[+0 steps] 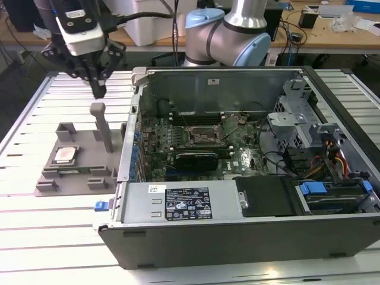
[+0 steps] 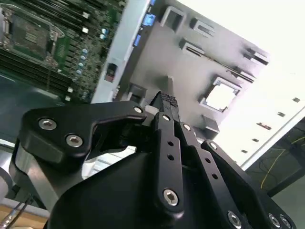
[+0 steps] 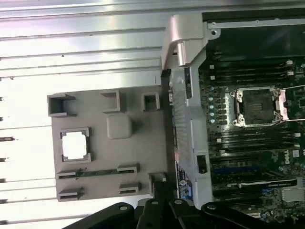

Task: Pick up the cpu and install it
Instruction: 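Reach for the cpu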

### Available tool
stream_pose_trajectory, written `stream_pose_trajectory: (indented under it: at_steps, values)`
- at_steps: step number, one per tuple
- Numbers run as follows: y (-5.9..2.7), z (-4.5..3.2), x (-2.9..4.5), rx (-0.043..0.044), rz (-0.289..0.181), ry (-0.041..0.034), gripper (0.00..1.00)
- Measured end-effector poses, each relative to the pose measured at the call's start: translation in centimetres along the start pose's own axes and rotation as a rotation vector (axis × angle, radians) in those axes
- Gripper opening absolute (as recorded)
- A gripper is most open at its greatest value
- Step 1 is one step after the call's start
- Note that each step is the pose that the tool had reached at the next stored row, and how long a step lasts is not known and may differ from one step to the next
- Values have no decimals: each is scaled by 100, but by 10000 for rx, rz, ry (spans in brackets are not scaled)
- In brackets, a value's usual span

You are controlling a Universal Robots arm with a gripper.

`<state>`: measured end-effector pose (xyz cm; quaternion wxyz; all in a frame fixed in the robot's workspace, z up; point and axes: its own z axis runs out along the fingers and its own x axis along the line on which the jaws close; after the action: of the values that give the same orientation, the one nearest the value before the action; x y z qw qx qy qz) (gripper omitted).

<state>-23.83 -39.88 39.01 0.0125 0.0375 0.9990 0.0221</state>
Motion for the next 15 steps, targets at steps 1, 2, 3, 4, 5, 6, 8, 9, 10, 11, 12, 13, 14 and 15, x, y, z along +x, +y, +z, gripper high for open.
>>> stream_pose_trajectory:
  at_steps: [1,2,3,4,5,6,8,9,10,11,12,13,14,15]
  values:
    - [-7,1,85,0,-2,0,11]
    - [-11,1,137,0,-2,1,11]
    - [-16,2,206,0,-1,1,11]
    - [-21,3,270,-1,-2,0,11]
    - [-25,4,325,0,-3,0,11]
    - [-33,10,427,-1,-1,-1,11]
    - [-45,33,593,0,-3,0,11]
    - [-47,59,685,-1,0,0,11]
    - [-35,86,783,0,-3,1,11]
    - [-23,109,869,0,0,0,11]
    - [-12,131,959,0,-2,0,11]
    - [-2,146,1046,1,-2,1,11]
    - [4,156,1103,0,0,-1,11]
    - [6,163,1153,-1,-1,-1,11]
